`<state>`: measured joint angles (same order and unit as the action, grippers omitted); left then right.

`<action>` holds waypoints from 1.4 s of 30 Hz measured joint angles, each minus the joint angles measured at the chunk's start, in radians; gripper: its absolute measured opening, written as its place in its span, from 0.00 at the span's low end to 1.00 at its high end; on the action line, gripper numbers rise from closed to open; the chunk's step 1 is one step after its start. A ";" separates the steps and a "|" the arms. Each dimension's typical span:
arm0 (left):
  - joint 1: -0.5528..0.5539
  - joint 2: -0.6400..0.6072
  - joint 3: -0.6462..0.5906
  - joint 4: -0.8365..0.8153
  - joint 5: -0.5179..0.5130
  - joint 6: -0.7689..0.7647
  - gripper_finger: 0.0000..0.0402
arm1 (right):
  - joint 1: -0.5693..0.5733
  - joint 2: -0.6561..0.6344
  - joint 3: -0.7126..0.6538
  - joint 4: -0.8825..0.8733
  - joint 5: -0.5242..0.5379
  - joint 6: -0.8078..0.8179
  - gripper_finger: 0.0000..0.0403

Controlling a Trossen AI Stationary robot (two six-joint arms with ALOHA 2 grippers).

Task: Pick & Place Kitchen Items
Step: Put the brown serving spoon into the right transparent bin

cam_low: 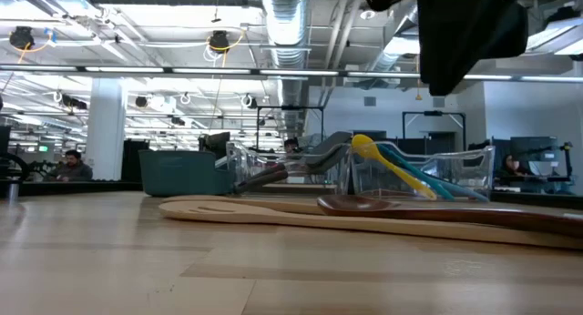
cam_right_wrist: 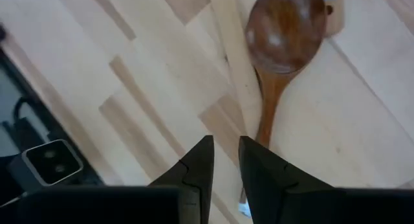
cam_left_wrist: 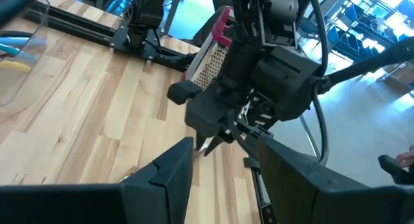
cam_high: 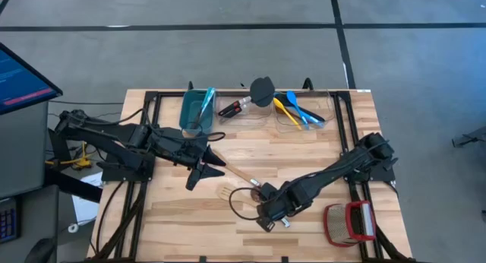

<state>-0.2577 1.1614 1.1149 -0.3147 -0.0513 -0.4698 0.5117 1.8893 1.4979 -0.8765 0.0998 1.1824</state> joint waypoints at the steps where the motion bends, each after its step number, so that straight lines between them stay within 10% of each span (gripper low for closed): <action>1: 0.000 0.000 0.000 0.000 0.000 0.000 0.40 | -0.003 0.002 -0.001 -0.003 0.003 0.003 0.17; 22: 0.000 0.000 0.000 0.000 0.000 0.001 0.40 | -0.052 0.106 0.002 0.001 -0.044 -0.037 0.40; 42: 0.000 0.000 -0.127 0.003 0.000 -0.067 0.40 | -0.057 0.228 0.000 0.001 -0.079 -0.085 0.28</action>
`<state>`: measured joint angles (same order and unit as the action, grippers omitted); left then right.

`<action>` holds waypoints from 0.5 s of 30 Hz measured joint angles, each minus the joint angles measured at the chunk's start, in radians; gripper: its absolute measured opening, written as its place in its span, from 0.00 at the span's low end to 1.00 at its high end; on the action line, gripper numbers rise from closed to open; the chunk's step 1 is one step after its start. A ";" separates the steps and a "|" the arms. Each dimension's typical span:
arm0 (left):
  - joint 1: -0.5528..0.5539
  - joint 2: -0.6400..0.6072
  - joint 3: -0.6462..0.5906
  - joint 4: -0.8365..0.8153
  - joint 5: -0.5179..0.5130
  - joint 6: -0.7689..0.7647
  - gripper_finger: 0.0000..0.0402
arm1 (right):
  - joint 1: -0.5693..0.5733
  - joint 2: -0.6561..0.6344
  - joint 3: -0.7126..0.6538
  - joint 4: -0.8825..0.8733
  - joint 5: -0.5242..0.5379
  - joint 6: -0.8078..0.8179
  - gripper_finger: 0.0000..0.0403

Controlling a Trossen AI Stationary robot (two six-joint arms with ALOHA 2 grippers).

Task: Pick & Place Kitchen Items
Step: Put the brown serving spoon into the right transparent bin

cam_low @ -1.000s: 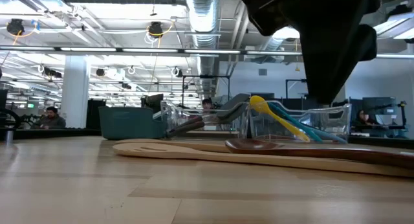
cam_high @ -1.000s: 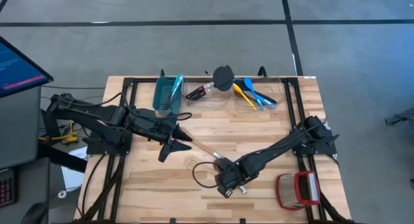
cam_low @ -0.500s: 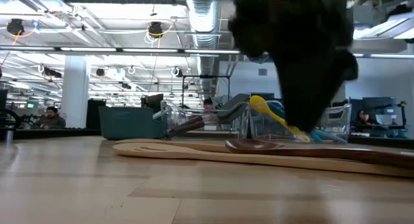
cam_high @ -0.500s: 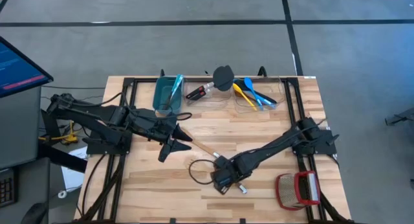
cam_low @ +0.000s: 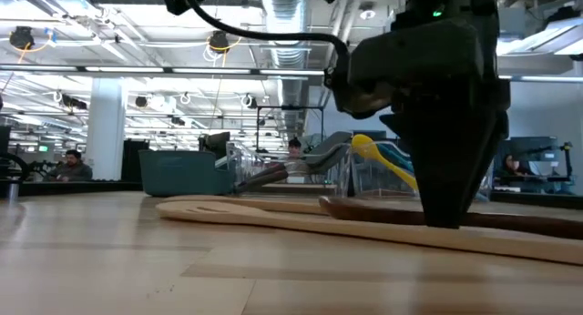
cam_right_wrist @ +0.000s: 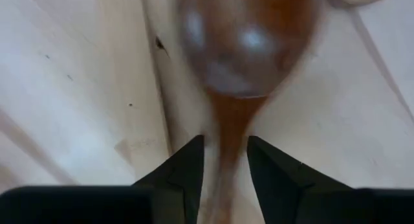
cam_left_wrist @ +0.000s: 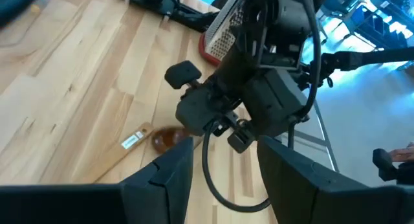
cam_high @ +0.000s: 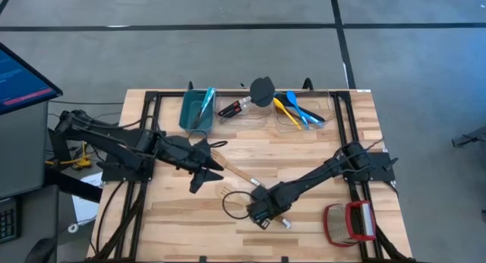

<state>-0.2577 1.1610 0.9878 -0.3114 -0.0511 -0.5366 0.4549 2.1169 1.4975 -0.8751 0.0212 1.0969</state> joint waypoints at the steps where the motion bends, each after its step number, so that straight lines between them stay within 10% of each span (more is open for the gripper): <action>1: 0.000 0.000 -0.005 0.002 0.001 -0.001 0.40 | 0.000 -0.001 0.000 -0.002 -0.002 0.000 0.28; 15: -0.002 0.000 -0.009 0.022 0.000 0.000 0.40 | 0.000 -0.004 0.000 -0.021 0.002 0.019 0.06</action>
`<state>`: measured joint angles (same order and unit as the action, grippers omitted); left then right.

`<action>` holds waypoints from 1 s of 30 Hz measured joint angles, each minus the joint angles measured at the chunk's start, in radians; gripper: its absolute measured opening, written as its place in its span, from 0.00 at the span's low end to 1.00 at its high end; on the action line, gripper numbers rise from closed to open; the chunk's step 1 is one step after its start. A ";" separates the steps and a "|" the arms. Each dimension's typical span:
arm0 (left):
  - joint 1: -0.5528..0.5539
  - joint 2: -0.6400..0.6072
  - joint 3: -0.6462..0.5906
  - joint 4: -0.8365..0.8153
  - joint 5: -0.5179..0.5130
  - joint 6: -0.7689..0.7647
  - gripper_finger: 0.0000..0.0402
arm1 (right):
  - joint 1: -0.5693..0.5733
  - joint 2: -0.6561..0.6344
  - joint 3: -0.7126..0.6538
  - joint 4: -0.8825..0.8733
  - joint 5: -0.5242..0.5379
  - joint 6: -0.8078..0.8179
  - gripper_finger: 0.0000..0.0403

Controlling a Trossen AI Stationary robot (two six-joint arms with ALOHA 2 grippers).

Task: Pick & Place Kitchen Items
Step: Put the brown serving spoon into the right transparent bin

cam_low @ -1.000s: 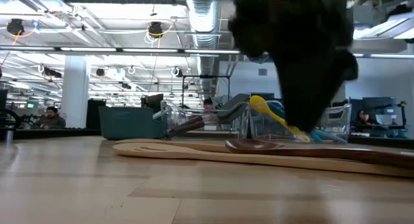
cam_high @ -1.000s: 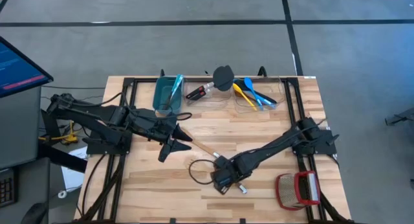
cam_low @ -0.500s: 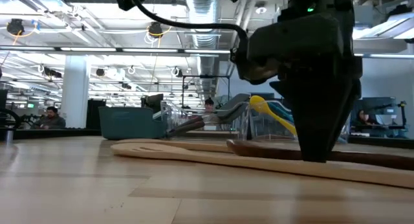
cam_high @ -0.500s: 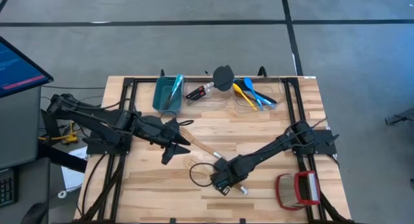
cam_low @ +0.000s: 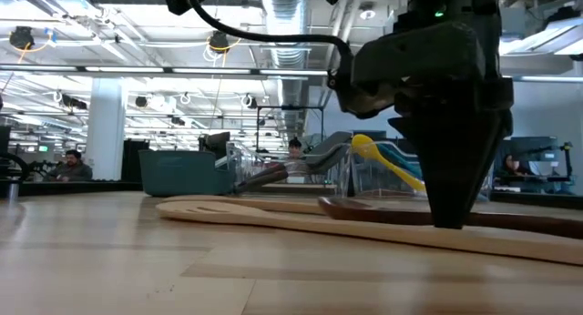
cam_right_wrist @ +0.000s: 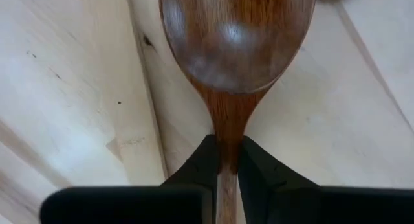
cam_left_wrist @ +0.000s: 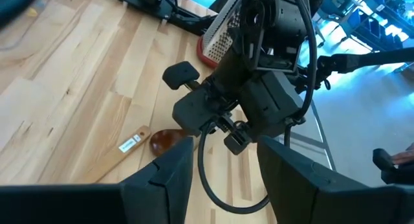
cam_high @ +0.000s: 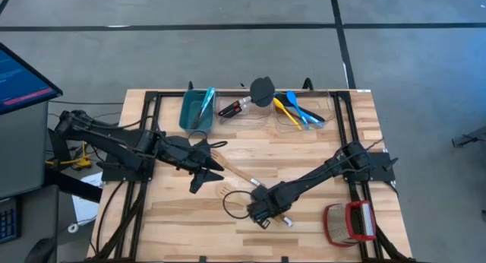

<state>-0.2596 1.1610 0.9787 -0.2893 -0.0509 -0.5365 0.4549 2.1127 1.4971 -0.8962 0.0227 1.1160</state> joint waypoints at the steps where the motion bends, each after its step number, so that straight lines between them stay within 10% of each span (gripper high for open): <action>1: 0.000 0.000 0.000 0.001 0.000 0.000 0.40 | 0.000 -0.003 0.000 -0.002 0.000 0.000 0.06; 13: 0.000 0.000 0.000 0.010 0.000 0.000 0.40 | 0.010 -0.006 0.184 -0.183 0.040 -0.103 0.06; 30: 0.000 -0.004 0.000 0.018 0.019 0.000 0.40 | -0.016 -0.064 0.665 -0.668 0.378 -0.256 0.06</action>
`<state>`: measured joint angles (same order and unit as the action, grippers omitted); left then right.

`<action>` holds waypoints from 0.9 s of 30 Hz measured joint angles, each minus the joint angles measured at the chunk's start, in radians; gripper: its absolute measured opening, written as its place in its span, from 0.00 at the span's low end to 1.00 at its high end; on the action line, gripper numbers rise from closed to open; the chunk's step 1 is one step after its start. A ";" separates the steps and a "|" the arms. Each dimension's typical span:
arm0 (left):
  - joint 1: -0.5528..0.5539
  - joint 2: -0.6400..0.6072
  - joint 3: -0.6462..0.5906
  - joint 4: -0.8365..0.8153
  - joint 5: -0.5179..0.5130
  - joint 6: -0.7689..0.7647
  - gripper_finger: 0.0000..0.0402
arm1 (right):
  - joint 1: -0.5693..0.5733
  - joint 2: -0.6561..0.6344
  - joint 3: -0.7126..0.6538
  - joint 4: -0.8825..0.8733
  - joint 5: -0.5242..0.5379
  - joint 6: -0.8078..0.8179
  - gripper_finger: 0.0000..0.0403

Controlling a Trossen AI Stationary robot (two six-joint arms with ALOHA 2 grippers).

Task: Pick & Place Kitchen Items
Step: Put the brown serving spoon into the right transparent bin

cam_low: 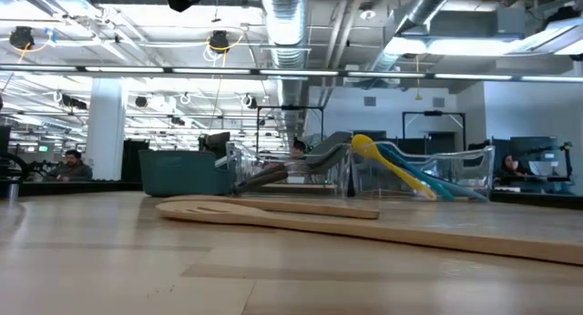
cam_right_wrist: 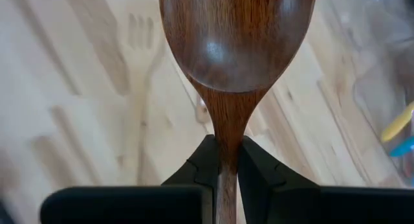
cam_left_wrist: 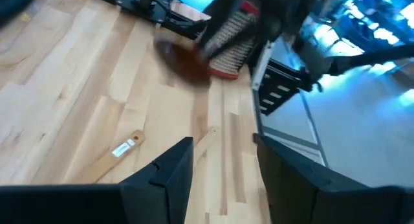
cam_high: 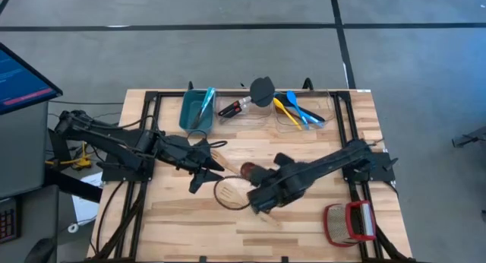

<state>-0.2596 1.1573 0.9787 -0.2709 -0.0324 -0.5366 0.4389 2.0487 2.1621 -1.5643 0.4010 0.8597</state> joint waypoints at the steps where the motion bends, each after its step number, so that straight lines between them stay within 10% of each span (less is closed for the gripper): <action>1: 0.000 -0.001 0.000 0.003 0.015 -0.001 0.40 | -0.002 -0.020 0.007 0.000 0.007 0.001 0.06; 17: -0.005 -0.046 0.000 0.004 0.117 0.000 0.40 | -0.030 -0.333 -0.007 -0.007 0.363 0.021 0.06; 27: -0.005 -0.045 0.000 0.002 0.117 0.003 0.40 | -0.200 -0.347 -0.007 -0.007 0.408 -0.161 0.06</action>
<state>-0.2646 1.1118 0.9787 -0.2687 0.0845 -0.5334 0.2392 1.7017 2.1548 -1.5711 0.8090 0.6988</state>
